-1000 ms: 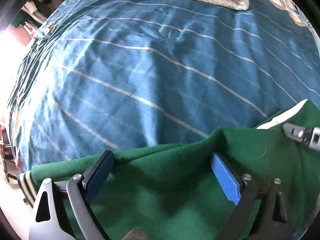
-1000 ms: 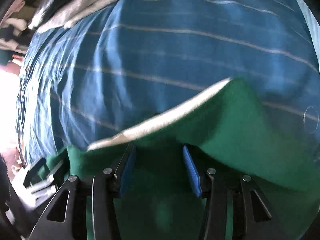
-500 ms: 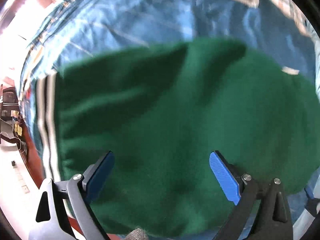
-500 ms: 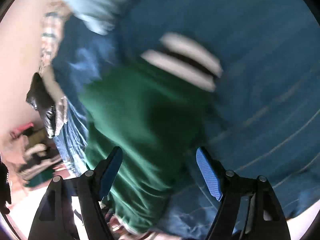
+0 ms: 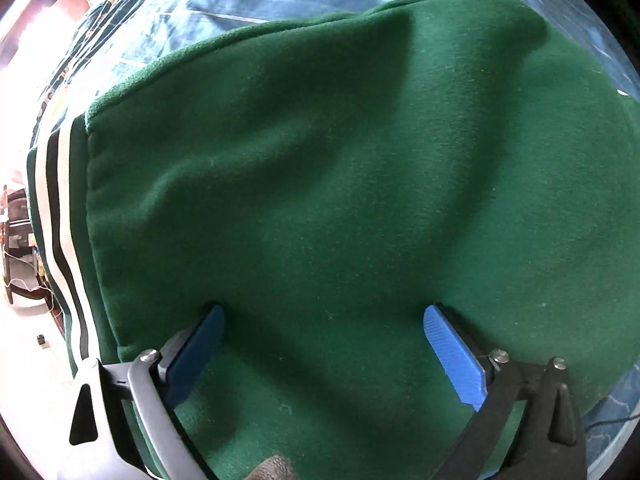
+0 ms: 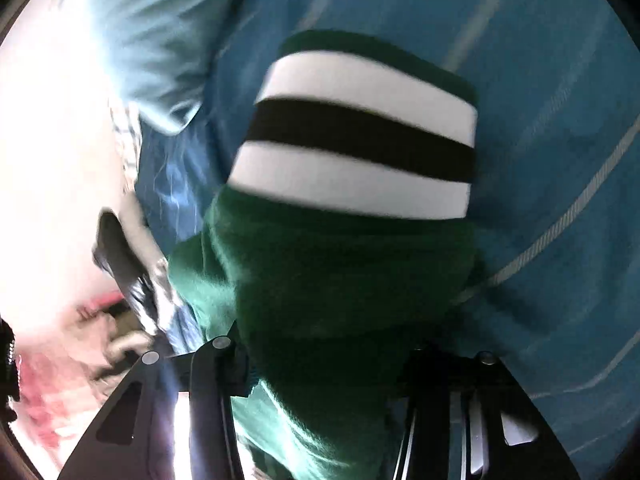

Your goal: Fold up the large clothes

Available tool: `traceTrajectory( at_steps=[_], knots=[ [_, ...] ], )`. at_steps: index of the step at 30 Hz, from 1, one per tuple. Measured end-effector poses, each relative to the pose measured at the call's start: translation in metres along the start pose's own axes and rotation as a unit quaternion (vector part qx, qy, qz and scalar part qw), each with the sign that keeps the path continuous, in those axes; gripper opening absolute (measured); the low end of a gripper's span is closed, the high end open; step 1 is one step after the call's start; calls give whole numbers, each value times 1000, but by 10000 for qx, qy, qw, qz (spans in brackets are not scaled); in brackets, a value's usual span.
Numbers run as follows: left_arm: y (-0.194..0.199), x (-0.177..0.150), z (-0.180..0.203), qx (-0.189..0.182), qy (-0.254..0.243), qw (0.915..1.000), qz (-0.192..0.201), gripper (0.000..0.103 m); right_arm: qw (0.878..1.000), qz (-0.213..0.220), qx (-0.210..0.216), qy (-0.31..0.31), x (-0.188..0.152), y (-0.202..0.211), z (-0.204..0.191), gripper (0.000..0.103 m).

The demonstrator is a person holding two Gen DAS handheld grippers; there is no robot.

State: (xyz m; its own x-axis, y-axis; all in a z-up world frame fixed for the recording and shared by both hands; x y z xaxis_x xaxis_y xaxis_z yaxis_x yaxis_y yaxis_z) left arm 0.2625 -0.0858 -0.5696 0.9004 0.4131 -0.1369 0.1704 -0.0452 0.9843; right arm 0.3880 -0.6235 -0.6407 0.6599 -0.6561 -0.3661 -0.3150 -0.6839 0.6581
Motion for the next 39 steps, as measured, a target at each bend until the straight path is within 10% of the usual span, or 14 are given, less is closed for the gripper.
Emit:
traceTrajectory(
  at_steps=[8, 15, 23, 31, 33, 36, 39],
  knots=[
    [-4, -3, 4, -138, -20, 9999, 54, 103, 9592, 59, 2200, -1774, -4, 9, 65, 44],
    [32, -31, -53, -713, 993, 9925, 95, 103, 9977, -588, -300, -123, -11, 41, -15, 70],
    [56, -114, -184, -1002, 2955, 9500, 131, 102, 9526, -924, -2104, 1993, -110, 47, -107, 71],
    [-5, -88, -194, -1437, 2336, 9617, 7, 99, 9130, -2073, -2072, 2838, -212, -55, -142, 71],
    [3, -78, -184, -1217, 1886, 9736, 408, 47, 9076, -2314, -2064, 2832, -235, -80, -142, 71],
    [21, -67, -179, -877, 1543, 9806, 827, 5, 8988, -2528, -2135, 2876, -262, -105, -134, 71],
    [27, -55, -207, -1128, 1860, 9711, 979, 2, 8916, -2690, -2156, 2936, -288, -124, -135, 71]
  ],
)
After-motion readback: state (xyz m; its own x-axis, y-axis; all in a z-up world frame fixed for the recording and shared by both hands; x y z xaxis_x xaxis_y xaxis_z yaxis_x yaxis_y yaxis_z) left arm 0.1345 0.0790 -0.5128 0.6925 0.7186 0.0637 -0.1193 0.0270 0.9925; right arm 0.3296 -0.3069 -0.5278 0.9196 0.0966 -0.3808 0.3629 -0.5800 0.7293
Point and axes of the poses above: each gripper's, at about its wrist camera, not at the fingertips, and y roughly against the way its jaws point, z to its right, x to its top, the point moved 1 cm from there along -y, roughly the way its jaws point, and after that the axes turned 7 degrees about -z, right-handed, at the moved point
